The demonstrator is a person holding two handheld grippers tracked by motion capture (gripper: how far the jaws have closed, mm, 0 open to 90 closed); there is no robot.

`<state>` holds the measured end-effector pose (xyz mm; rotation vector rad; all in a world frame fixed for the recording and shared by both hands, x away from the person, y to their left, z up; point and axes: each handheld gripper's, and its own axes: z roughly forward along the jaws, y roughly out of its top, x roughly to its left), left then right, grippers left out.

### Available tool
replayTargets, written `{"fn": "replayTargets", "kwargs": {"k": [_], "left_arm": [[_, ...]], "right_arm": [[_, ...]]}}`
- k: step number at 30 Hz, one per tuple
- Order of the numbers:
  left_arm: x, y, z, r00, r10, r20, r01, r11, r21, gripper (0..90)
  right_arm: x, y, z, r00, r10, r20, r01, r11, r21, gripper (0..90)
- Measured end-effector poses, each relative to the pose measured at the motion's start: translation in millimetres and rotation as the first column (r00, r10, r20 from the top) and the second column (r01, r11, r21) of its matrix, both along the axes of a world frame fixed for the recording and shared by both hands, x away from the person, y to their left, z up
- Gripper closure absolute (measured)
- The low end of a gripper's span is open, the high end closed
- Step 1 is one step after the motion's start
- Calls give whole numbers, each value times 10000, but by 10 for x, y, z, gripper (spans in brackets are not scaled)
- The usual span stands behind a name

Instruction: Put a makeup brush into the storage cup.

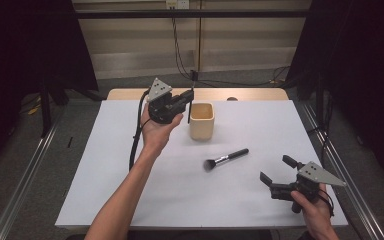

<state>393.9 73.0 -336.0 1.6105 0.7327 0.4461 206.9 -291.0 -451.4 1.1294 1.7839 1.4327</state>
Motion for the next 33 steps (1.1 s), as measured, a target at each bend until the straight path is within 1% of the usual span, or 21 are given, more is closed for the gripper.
{"fn": "replayTargets", "kwargs": {"k": [4,6,8,9,11,12,13,14,15,18,20,21,24,28,30,31,32,33], "left_arm": [[74,-50,-5,10000,65,7,-65,9999,131,860],[113,-68,5,10000,63,4,-63,9999,131,861],[147,-99,20,9999,134,49,-134,9999,50,861],[160,-101,27,9999,84,64,-84,9999,90,861],[183,-123,44,9999,-8,118,8,10000,3,860],[188,-136,49,9999,-42,109,44,9999,-137,861],[193,-146,50,9999,-66,152,68,9999,-121,861],[203,-174,55,9997,-35,224,34,10000,33,860],[212,-181,59,9997,-55,256,53,10000,65,861],[261,-217,62,9998,59,198,-55,9998,-181,860],[292,-258,42,9999,58,84,-56,9998,-198,860],[300,-284,28,9999,107,126,-106,9999,-55,861],[322,-330,-13,9999,93,132,-96,9998,170,861],[379,-338,-61,9999,144,76,-145,9998,169,860],[404,-337,-84,9998,186,25,-186,9998,69,861],[416,-341,-98,9999,147,-34,-147,9999,85,861],[421,-352,-115,9999,131,-37,-130,9997,228,861],[422,-356,-125,9999,132,-48,-131,9996,266,860]], "right_arm": [[-2,-4,-2,10000,5,0,-5,10000,12,0],[-1,-5,-3,10000,5,-8,-5,10000,44,0],[0,-7,-3,10000,17,-19,-17,10000,41,0],[0,-8,-3,10000,7,-7,-7,10000,39,0],[-1,-9,-2,10000,11,-4,-11,10000,45,0],[-1,-9,-2,10000,19,-1,-19,10000,46,0],[-1,-8,-3,10000,24,-18,-24,10000,48,0],[-1,-8,-3,10000,12,-22,-12,10000,49,0],[-3,-7,-3,10000,14,-13,-14,10000,56,0],[1,-8,-6,10000,30,-25,-30,10000,57,0],[4,-9,-8,10000,26,-42,-26,10000,42,0],[6,-8,-9,10000,44,-61,-43,10000,31,0],[2,-5,-8,10000,74,-53,-74,10000,18,0],[0,-11,-9,10000,35,-40,-34,10000,39,0],[0,-13,-9,10000,59,-29,-59,10000,48,0],[0,-13,-9,10000,62,-30,-61,10000,46,0],[1,-12,-10,10000,64,-31,-64,10000,37,0],[-1,-10,-8,10000,49,-37,-49,10000,28,0]]}}
